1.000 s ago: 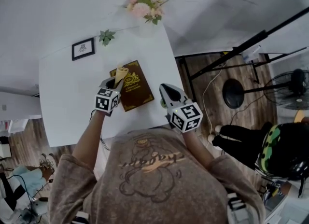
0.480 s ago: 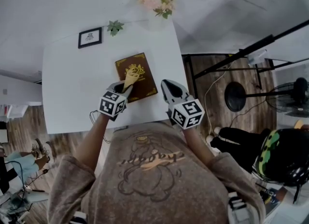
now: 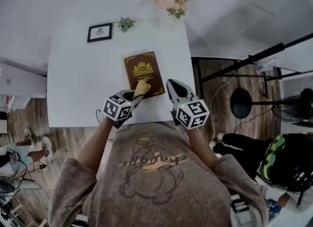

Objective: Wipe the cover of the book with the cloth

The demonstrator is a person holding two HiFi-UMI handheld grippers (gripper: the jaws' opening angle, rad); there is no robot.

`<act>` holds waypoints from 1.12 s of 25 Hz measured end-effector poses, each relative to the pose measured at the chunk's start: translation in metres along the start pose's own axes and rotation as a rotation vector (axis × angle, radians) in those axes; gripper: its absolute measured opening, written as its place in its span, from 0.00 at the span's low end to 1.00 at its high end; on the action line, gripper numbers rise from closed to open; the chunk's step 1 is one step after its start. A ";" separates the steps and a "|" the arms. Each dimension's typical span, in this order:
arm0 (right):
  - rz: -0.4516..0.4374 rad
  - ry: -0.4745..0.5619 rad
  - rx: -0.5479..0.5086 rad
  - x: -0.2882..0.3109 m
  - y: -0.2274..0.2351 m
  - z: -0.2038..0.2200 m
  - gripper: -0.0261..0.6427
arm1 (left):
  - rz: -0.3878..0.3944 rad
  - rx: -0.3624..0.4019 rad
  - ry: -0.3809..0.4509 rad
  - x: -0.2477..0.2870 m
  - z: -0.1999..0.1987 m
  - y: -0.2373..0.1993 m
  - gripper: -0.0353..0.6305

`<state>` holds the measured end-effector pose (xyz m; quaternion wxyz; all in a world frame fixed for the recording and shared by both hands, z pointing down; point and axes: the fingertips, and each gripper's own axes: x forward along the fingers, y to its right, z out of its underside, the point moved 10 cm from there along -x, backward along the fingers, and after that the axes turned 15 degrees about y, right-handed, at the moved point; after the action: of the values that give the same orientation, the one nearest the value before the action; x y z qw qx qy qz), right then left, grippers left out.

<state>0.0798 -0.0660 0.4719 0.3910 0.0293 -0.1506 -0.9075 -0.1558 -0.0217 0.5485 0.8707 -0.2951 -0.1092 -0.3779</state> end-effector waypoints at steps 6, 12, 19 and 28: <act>-0.001 0.010 0.004 0.004 -0.001 0.000 0.05 | 0.044 -0.040 -0.005 -0.010 -0.017 -0.004 0.15; 0.013 0.018 0.009 0.003 0.001 0.000 0.05 | 0.051 -0.002 0.050 -0.014 -0.054 -0.015 0.15; 0.033 0.030 0.004 0.002 0.006 -0.003 0.05 | 0.003 0.072 0.086 -0.007 -0.091 -0.043 0.15; 0.063 0.032 0.006 -0.002 0.011 0.000 0.05 | -0.127 0.120 0.137 0.018 -0.123 -0.087 0.15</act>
<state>0.0893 -0.0714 0.4754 0.4215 0.0401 -0.1480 -0.8938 -0.2109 -0.1525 0.4952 0.8666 -0.2084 -0.0906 -0.4443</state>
